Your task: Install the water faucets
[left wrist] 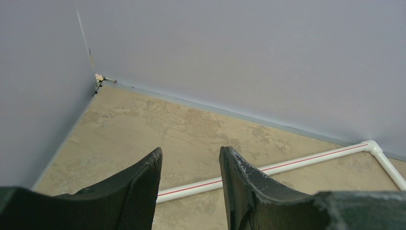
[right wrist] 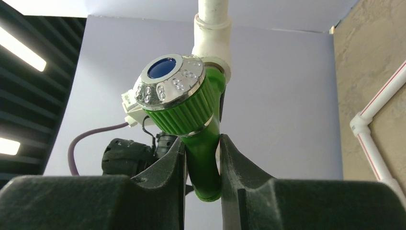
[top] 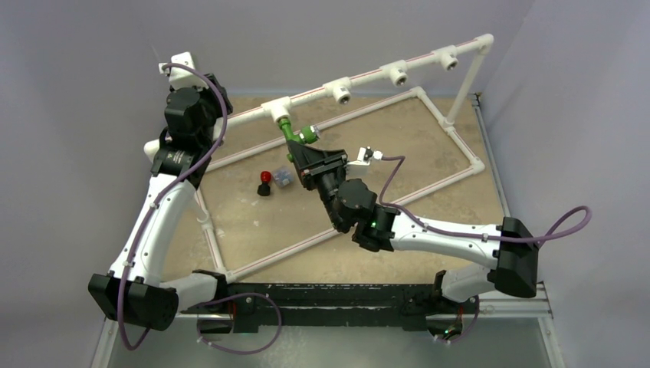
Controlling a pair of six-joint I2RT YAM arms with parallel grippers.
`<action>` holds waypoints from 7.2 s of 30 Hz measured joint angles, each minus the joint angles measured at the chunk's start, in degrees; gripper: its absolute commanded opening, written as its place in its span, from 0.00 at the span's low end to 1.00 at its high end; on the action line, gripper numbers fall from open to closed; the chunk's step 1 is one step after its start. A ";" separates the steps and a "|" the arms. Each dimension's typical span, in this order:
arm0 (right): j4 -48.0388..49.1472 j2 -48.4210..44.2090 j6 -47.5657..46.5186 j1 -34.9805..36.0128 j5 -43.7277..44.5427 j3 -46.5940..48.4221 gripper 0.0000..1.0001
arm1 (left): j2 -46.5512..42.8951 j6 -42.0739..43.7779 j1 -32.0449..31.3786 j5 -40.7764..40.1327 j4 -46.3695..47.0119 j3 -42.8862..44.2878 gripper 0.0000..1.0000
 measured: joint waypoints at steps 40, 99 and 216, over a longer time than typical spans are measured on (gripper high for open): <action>-0.17 0.63 -2.25 -1.53 -1.92 0.17 0.28 | -1.01 -0.07 -0.94 2.01 -1.29 -0.13 0.47; -3.78 -0.11 4.96 -3.93 -8.39 0.85 0.00 | -0.96 -0.02 -0.85 1.88 -0.74 -0.42 0.47; 0.22 -22.36 -145.22 -3.61 -33.33 -15.54 0.97 | -1.20 -0.02 -1.09 2.19 -1.03 -0.39 0.49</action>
